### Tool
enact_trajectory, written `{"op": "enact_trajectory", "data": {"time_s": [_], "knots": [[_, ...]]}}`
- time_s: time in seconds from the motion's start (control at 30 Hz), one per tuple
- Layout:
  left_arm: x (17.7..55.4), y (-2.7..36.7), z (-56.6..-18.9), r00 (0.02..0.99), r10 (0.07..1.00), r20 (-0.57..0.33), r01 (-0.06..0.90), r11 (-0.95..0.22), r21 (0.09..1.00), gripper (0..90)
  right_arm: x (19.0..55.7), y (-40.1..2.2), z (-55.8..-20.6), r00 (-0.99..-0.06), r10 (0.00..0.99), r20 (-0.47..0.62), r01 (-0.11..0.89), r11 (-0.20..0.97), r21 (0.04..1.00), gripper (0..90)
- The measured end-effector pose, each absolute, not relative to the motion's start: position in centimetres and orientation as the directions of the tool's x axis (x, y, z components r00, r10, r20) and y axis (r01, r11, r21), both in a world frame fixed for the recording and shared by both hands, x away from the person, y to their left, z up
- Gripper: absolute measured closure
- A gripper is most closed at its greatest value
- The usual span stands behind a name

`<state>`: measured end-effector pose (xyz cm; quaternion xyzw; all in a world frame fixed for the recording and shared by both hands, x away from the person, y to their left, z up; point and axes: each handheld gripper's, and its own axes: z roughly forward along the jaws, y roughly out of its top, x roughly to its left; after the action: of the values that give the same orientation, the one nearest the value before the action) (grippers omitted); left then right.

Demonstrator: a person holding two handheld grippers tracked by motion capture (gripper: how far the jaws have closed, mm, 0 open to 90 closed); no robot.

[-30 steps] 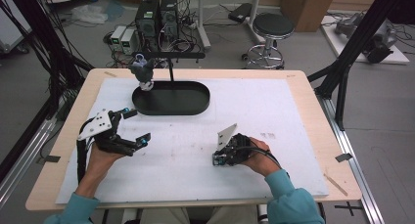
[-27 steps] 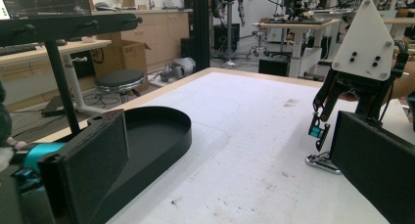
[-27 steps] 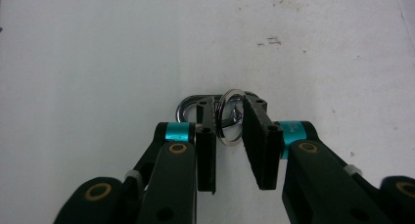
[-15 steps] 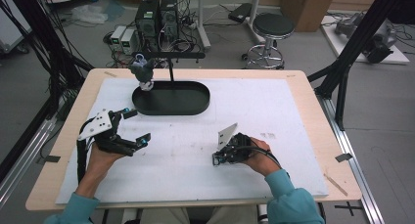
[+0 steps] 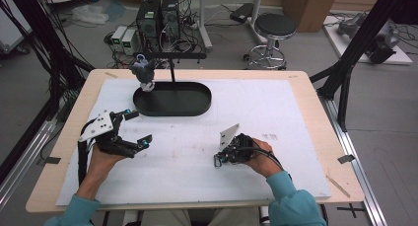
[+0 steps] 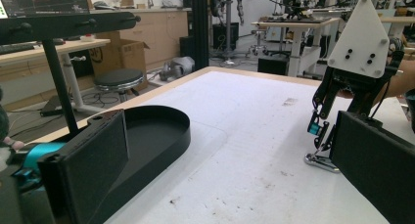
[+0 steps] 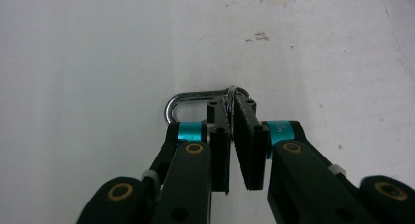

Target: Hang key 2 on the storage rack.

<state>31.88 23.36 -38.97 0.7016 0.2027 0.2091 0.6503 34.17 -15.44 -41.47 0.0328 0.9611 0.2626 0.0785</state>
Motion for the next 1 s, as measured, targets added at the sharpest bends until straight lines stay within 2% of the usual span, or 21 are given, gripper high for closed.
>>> {"op": "enact_trajectory", "data": {"time_s": [0.43, 0.57, 1.0], "knots": [[31.9, 23.2, -39.0, 0.833, 0.553, 0.029, 0.017, -0.078, 0.997, 1.7, 34.5, -15.6, -41.3, -0.984, 0.124, -0.128, 0.038, 0.849, 0.528, 88.3], [31.9, 23.1, -39.1, 0.838, 0.545, 0.026, 0.024, -0.085, 0.996, 1.7, 34.5, -15.8, -40.9, -0.982, 0.154, -0.106, 0.071, 0.831, 0.552, 88.6], [31.9, 22.9, -39.2, 0.854, 0.520, 0.007, 0.043, -0.084, 0.996, 1.7, 35.0, -16.9, -40.0, -0.983, 0.181, 0.016, 0.137, 0.679, 0.721, 88.9]]}}
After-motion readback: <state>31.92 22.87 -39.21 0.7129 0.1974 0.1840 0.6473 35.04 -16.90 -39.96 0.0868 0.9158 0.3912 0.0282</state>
